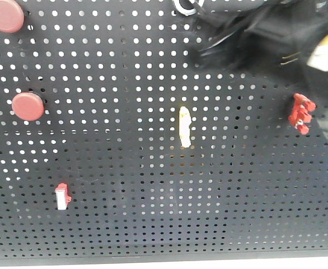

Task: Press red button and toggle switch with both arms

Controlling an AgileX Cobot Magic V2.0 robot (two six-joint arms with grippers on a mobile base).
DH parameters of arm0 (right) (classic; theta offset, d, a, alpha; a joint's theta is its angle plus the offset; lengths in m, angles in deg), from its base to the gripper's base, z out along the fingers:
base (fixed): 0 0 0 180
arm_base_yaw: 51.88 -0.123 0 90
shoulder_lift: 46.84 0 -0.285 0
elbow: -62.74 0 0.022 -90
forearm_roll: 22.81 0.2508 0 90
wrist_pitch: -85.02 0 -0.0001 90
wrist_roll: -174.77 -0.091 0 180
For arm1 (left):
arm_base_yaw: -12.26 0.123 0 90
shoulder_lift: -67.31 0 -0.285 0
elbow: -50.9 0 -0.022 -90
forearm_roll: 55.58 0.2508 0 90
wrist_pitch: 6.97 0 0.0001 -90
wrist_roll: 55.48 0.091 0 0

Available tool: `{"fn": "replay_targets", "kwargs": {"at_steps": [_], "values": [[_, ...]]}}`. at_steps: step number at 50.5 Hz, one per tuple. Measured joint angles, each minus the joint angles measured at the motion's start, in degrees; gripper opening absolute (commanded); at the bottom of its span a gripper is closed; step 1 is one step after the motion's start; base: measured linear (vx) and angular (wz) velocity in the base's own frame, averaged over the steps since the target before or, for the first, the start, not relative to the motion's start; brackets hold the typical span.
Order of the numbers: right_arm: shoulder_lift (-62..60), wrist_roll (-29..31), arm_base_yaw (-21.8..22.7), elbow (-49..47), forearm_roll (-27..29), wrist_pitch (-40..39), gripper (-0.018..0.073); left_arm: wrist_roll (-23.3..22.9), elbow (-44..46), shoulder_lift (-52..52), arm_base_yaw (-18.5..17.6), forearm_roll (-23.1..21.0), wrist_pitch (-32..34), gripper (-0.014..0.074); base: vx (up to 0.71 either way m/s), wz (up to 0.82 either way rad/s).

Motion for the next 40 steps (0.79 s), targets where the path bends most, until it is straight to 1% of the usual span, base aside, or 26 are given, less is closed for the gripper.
{"fn": "replay_targets", "kwargs": {"at_steps": [8,12,24,40], "values": [[-6.68,1.68,-0.03,6.07,0.00,-1.56,0.0000,0.00,0.00,0.00,0.29,0.00,0.00,0.0001,0.00,0.00],[-7.95,2.18,0.03,8.05,0.00,-1.80,0.0000,0.00,0.00,0.00,0.29,0.00,0.00,0.0001,0.00,0.00],[-8.21,2.31,0.03,8.78,0.00,-0.26,0.0000,0.00,0.00,0.00,0.29,0.00,-0.12,0.0001,0.00,0.00],[-8.21,2.31,0.14,8.78,0.00,-0.14,0.0000,0.00,0.00,0.00,0.29,0.00,-0.23,0.0001,0.00,0.00]]}}
